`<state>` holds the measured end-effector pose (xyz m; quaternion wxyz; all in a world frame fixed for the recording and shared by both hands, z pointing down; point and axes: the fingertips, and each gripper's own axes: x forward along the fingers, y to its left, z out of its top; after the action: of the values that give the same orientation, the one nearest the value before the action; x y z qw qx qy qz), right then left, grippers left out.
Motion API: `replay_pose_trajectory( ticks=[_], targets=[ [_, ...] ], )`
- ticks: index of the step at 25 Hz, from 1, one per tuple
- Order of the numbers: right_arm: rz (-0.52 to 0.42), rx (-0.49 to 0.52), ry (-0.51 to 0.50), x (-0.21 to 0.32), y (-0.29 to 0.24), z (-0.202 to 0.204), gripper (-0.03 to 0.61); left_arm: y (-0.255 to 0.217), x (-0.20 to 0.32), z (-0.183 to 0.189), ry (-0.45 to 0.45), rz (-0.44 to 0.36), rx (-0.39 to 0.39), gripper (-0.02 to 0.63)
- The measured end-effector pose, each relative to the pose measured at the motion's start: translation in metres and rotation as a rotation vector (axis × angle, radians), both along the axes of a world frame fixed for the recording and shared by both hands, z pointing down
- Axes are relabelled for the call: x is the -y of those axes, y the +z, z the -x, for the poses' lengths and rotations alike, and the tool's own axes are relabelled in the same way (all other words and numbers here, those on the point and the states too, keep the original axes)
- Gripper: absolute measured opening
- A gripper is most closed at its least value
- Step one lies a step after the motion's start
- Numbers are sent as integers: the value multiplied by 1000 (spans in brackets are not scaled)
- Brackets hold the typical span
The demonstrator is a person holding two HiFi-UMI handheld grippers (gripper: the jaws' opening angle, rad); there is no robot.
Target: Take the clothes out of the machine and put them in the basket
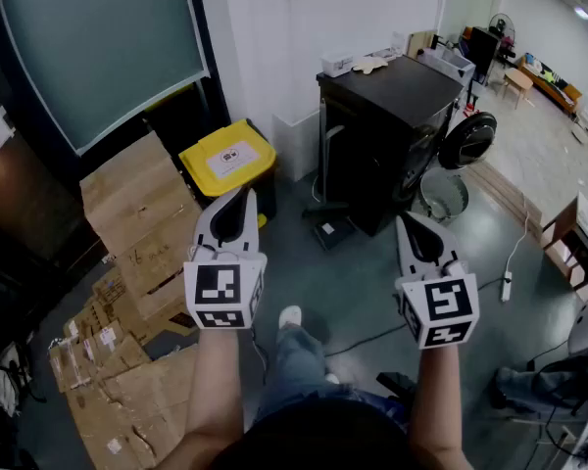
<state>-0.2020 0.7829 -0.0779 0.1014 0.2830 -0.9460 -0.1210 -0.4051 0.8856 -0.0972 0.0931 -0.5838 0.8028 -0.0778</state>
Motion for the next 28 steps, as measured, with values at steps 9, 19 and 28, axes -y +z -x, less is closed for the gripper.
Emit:
replay_pose_trajectory(
  ticks=[9,19,28],
  targets=[
    [-16,63,7,0,-16,-16,0,-18,-4,-21,22,24,115,2],
    [21,172,28,-4,-15,-13,575,-17,-6,-11,-39,-33,-26,569],
    [204,146,199,24,17,-34,569,-6,12,2,-34,-7,-27,569]
  ],
)
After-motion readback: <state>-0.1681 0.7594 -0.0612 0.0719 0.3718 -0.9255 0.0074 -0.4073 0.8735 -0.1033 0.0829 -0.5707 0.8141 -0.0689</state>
